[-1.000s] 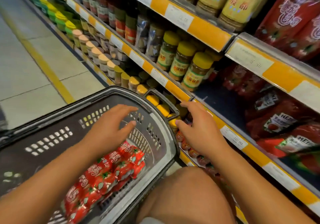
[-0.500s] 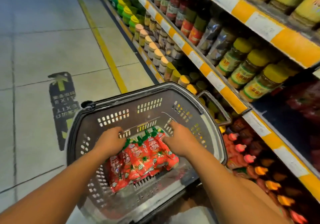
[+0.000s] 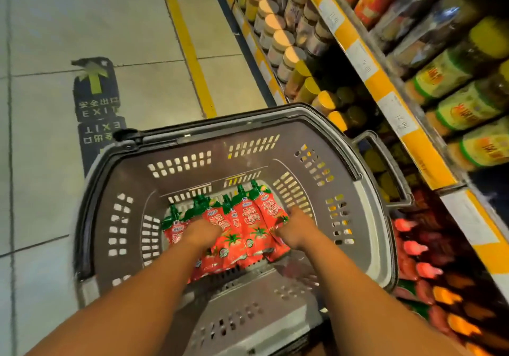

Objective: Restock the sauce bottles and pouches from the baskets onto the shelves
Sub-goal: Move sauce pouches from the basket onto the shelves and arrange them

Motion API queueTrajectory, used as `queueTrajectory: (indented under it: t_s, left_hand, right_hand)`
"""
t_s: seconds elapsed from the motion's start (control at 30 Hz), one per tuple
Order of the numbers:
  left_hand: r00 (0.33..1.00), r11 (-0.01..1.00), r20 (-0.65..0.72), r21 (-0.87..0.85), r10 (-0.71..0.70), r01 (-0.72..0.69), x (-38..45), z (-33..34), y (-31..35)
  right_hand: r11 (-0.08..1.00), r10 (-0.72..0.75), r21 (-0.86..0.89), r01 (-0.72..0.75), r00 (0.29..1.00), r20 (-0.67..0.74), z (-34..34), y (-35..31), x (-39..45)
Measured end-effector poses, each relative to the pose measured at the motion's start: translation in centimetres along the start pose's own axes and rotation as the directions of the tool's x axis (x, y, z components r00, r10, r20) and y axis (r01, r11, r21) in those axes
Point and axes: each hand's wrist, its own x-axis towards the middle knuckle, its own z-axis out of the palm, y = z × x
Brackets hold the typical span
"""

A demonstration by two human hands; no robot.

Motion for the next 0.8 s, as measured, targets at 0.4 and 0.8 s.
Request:
queueTrajectory:
  t_s: [0.4, 0.8]
  left_hand:
    - [0.967, 0.959, 0.042, -0.122, -0.252, 0.255, 3.6, 2.8, -1.5]
    - [0.986, 0.964, 0.028, -0.208, -0.166, 0.169, 3.9, 3.4, 0.9]
  right_hand:
    - [0.998, 0.048, -0.046, -0.046, 0.998, 0.051, 2.1, 2.2, 6.9]
    - [0.985, 0.147, -0.097, -0.145, 0.989, 0.014, 2.2, 3.6, 9.3]
